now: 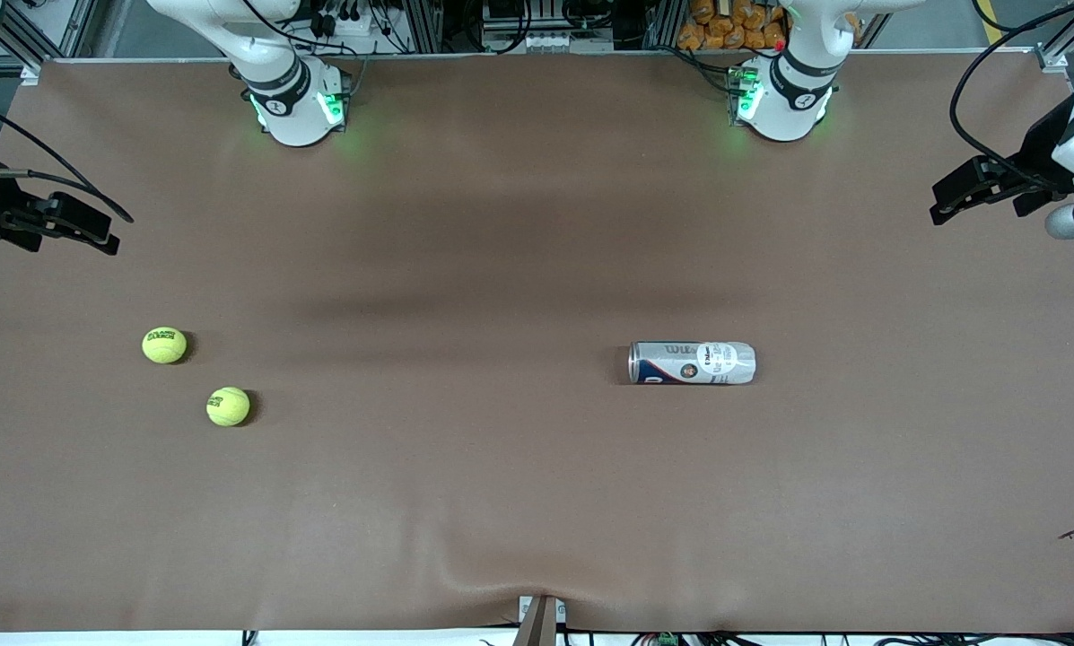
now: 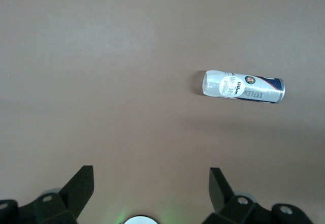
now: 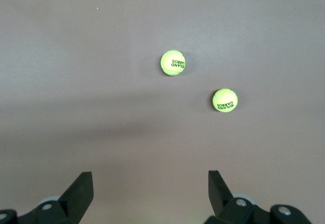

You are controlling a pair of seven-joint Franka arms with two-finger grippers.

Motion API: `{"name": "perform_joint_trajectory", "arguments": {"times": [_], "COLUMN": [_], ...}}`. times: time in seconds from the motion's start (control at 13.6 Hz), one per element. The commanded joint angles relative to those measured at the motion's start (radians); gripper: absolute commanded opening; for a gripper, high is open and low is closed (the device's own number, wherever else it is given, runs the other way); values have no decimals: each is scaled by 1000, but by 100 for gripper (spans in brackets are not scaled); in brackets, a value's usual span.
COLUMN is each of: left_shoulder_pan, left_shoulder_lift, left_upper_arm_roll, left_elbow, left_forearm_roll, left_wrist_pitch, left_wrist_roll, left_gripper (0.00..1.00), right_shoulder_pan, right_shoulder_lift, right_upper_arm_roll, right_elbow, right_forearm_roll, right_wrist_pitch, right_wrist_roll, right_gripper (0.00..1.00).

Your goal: Insert tennis ball vertically with right arm

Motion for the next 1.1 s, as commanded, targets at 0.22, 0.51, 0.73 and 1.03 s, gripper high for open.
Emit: {"name": "perform_joint_trajectory", "arguments": {"times": [0.22, 0.51, 0.73, 1.03], "left_shoulder_pan": [5, 17, 17, 13], "left_shoulder_lift": [-9, -5, 0, 5], "left_upper_arm_roll": [-1, 2, 0, -4], "left_elbow": [11, 15, 12, -2], "left_forearm_roll": [7, 7, 7, 7], "left_wrist_pitch": [-27, -33, -40, -46], "left_wrist_roll": [8, 9, 22, 70], "left_gripper": [100, 100, 100, 100], "right_shoulder_pan": [-6, -6, -6, -6], "right_shoulder_lift": [1, 1, 1, 1], "right_upper_arm_roll": [5, 5, 5, 5], "right_elbow": [8, 8, 8, 8], "right_forearm_roll": [11, 11, 11, 11], "right_wrist_pitch": [-9, -10, -9, -7], "right_wrist_roll": [-2, -2, -2, -2], "right_gripper": [100, 100, 100, 100]}}
